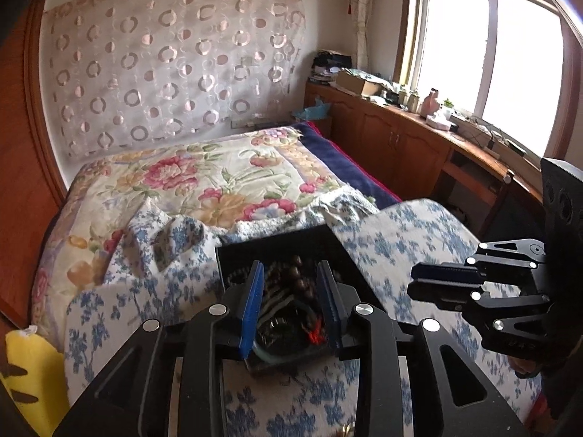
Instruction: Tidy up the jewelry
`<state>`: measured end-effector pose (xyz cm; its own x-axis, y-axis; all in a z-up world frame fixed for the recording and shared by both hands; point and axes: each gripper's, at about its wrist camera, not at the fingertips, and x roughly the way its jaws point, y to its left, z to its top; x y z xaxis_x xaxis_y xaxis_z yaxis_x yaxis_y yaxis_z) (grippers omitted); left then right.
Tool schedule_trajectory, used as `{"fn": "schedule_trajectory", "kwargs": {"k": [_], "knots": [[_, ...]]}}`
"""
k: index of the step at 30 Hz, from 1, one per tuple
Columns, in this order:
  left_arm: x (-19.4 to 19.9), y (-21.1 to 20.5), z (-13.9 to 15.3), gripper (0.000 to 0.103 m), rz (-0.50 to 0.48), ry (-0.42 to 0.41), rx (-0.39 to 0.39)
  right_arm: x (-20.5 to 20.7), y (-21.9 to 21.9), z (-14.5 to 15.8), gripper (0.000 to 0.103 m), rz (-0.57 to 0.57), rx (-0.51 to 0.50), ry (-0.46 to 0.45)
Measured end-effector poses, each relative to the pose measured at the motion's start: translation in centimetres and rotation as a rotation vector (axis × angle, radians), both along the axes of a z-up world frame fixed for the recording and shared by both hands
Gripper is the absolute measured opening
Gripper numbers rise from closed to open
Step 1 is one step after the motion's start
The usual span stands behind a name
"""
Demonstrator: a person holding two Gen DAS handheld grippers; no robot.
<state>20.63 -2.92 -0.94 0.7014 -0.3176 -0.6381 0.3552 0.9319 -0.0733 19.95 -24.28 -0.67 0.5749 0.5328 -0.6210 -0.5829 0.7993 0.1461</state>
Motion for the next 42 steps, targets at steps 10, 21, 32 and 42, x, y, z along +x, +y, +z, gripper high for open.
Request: {"fn": "schedule_trajectory", "kwargs": {"k": [10, 21, 32, 42], "knots": [[-4.8, 1.2, -4.8, 0.036, -0.015, 0.098, 0.030, -3.8, 0.9, -3.7, 0.016, 0.044, -0.032, 0.068], [-7.6, 0.6, -8.6, 0.036, -0.057, 0.205, 0.003, -5.2, 0.6, -6.4, 0.016, 0.033, -0.047, 0.137], [-8.1, -1.6, -9.5, 0.010, -0.100, 0.212, 0.063, -5.6, 0.6, -6.6, 0.016, 0.040, -0.040, 0.153], [-8.8, 0.3, -8.5, 0.010, -0.051, 0.174, 0.032, -6.2, 3.0, -7.1, 0.025, 0.101, -0.075, 0.147]]}}
